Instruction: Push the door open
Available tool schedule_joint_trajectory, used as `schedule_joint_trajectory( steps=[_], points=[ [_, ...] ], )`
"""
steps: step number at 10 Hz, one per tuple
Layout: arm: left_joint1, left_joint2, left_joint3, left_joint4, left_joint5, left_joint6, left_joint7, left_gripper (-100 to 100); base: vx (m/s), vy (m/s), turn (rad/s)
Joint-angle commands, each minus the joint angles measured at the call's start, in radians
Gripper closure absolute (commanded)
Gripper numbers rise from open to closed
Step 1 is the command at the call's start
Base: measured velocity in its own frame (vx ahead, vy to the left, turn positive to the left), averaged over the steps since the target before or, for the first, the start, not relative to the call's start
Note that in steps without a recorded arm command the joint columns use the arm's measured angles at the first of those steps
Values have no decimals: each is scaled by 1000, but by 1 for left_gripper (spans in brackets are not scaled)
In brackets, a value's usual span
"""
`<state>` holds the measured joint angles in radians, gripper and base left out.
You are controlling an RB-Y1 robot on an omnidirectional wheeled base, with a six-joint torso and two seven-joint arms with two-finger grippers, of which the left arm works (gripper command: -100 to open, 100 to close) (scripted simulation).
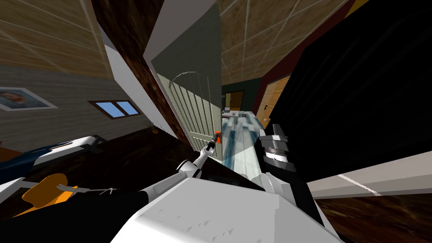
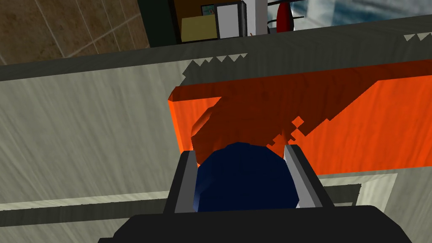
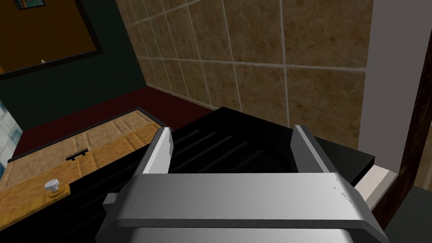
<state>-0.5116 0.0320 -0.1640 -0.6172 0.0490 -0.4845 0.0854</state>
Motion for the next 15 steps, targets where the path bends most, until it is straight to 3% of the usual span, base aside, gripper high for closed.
schedule_joint_trajectory(
  steps=[1, 3, 6, 15],
  points=[
    [-2, 21, 22, 3, 7, -4, -5, 100, 98, -76, 17],
    [-2, 21, 22, 3, 7, -4, -5, 100, 78, -63, 25],
    [0, 42, 57, 6, 19, -4, -16, 100, 130, -132, 69],
    [7, 79, 148, 14, 50, -5, -46, 100, 155, -150, 74]
  ],
)
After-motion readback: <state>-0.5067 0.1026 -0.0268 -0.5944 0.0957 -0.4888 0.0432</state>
